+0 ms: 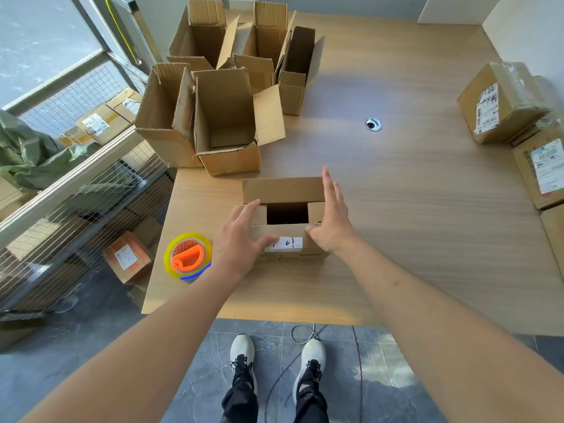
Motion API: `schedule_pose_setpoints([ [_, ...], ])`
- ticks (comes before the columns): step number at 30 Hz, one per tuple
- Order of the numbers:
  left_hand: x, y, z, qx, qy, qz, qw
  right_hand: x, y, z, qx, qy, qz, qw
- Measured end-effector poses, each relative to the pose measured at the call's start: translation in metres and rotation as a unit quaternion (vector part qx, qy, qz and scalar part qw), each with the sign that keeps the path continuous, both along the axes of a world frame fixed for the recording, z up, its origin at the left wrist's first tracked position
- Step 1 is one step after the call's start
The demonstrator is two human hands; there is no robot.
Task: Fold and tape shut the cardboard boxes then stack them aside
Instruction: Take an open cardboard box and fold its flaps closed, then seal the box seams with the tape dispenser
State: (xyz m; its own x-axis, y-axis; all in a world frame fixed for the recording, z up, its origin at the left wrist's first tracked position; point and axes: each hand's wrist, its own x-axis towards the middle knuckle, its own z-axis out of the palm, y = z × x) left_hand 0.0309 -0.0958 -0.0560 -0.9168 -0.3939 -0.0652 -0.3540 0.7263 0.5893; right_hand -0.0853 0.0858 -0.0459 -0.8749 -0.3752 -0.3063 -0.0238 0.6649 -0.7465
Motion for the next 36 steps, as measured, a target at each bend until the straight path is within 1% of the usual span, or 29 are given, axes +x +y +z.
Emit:
schedule_pose_setpoints([
  [3,0.002,0.003,0.000,0.009,0.005,0.010,1.000,-0.002,-0.002,0.001,-0.005,0.032,0.007,0.999],
  [6,0.003,0.008,0.001,0.009,0.016,0.030,0.999,0.000,0.004,0.003,0.049,0.098,0.026,0.994],
  [10,0.006,0.015,0.003,0.046,0.040,0.075,0.995,0.012,0.014,0.002,0.130,0.167,0.075,0.974],
  [13,0.007,0.010,0.003,0.046,0.027,0.059,0.997,0.031,0.012,-0.010,0.157,0.173,0.078,0.969],
  [17,0.018,-0.008,0.000,0.048,0.009,0.016,0.999,0.051,0.002,-0.026,0.197,0.181,0.036,0.963],
  [19,0.029,-0.023,-0.007,0.034,-0.007,0.022,0.999,0.054,-0.002,-0.029,0.189,0.168,0.019,0.967],
  [21,0.041,-0.040,-0.018,0.000,-0.038,0.043,0.998,0.055,-0.005,-0.033,0.177,0.173,0.007,0.969],
  [24,0.054,-0.063,-0.037,-0.065,-0.133,0.061,0.987,0.058,-0.006,-0.042,0.148,0.186,-0.014,0.971],
  [26,0.063,-0.074,-0.048,-0.093,-0.201,0.034,0.975,0.060,-0.007,-0.048,0.138,0.196,-0.025,0.971],
  [27,0.067,-0.078,-0.053,-0.105,-0.217,0.017,0.970,0.060,-0.007,-0.049,0.136,0.202,-0.029,0.970],
  [29,0.074,-0.083,-0.062,-0.126,-0.220,-0.002,0.967,0.059,-0.008,-0.051,0.136,0.211,-0.030,0.968],
  [33,0.079,-0.088,-0.070,-0.160,-0.230,-0.003,0.960,0.058,-0.007,-0.055,0.131,0.218,-0.034,0.966],
  [35,0.081,-0.089,-0.072,-0.172,-0.207,-0.021,0.963,0.056,-0.007,-0.056,0.126,0.220,-0.033,0.967],
  [36,0.083,-0.090,-0.071,-0.163,-0.193,-0.020,0.967,0.055,-0.005,-0.057,0.124,0.219,-0.032,0.967],
])
